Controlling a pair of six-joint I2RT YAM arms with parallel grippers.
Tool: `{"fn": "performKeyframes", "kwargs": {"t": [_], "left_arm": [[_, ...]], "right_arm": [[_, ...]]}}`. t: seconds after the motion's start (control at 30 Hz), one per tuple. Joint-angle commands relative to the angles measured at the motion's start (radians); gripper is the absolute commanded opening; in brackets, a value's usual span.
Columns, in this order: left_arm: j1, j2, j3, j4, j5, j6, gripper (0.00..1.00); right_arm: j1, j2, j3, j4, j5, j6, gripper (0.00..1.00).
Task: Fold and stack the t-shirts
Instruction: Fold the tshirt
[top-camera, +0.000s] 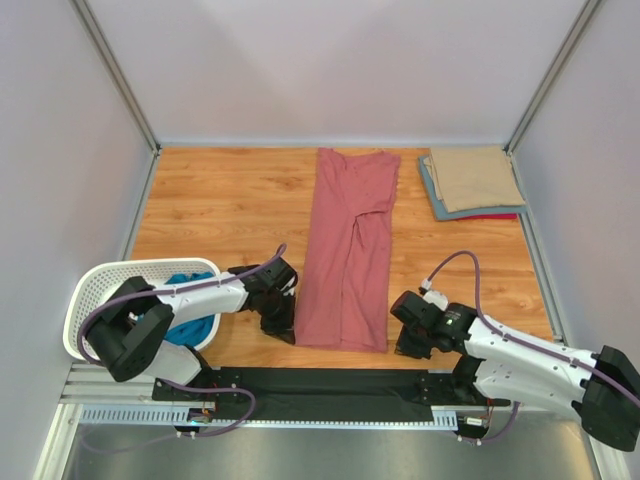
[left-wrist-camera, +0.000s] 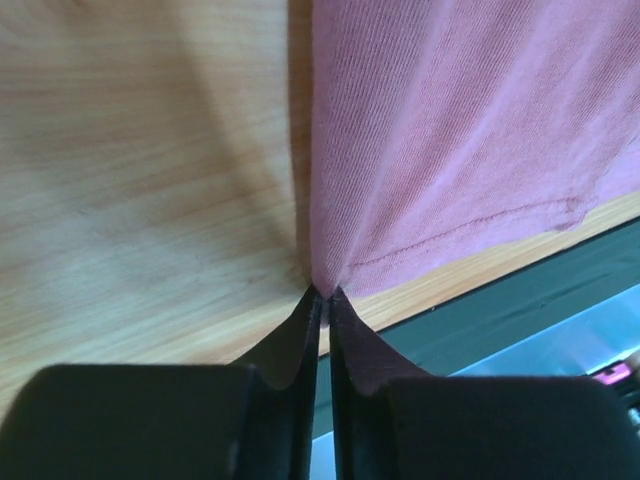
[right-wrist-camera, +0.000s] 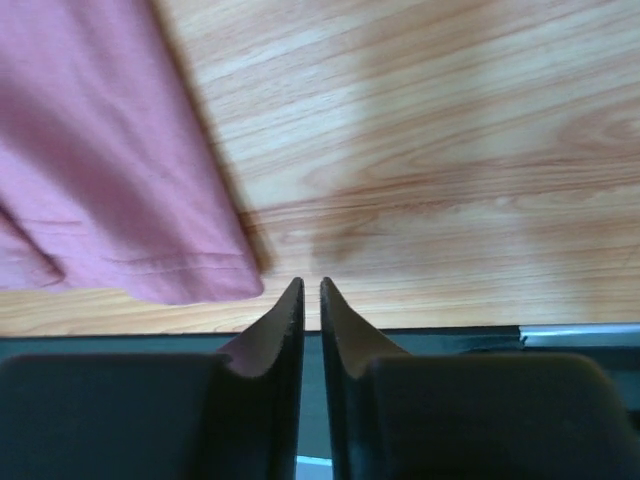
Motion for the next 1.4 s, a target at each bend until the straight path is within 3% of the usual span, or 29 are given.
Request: {"fn": "performKeyframes", "kwargs": {"t": [0.0, 0.03, 0.1, 0.23, 0.47, 0.57, 0.63, 0.77, 1.03, 1.37], "left_arm": [[-0.025, -0.044, -0.016, -0.04, -0.016, -0.038, 0.19], [-0.025, -0.055, -0.014, -0.05, -0.025, -0.04, 0.27], [-0.027, -0.08, -0.008, -0.086, -0.066, -0.038, 0.31], [-0.025, -0.081, 0.023, -0.132, -0.097, -0.02, 0.39], [-0.025, -0.054, 0.006, -0.04, -0.053, -0.018, 0.41], [-0.025, -0.04, 0.001, -0.023, -0.043, -0.021, 0.41], [-0.025, -0.037, 0.001, -0.023, -0.042, -0.02, 0.41], [-0.025, -0.087, 0.001, -0.035, -0.039, -0.026, 0.42], [-0.027, -0.192, 0.02, -0.067, -0.054, -0.017, 0.44], [-0.027, -0.048, -0.034, 0.081, 0.033, -0.005, 0.42]], "right_arm": [[0.021, -0.048, 0.019, 0.038, -0.001, -0.004, 0.14], [0.021, -0.057, 0.039, 0.035, -0.001, -0.002, 0.26], [0.021, -0.062, 0.055, 0.034, 0.002, 0.004, 0.36], [0.021, -0.028, 0.056, 0.077, -0.006, 0.008, 0.41], [0.023, 0.062, 0.016, 0.2, -0.006, 0.013, 0.43], [0.021, 0.093, 0.003, 0.165, 0.009, 0.03, 0.41], [0.021, 0.085, -0.014, 0.157, 0.003, 0.042, 0.33], [0.021, 0.039, -0.04, 0.13, 0.005, 0.056, 0.02], [0.023, -0.041, -0.053, 0.076, 0.026, 0.042, 0.0], [0.023, -0.073, -0.068, 0.091, 0.015, 0.027, 0.0]]}}
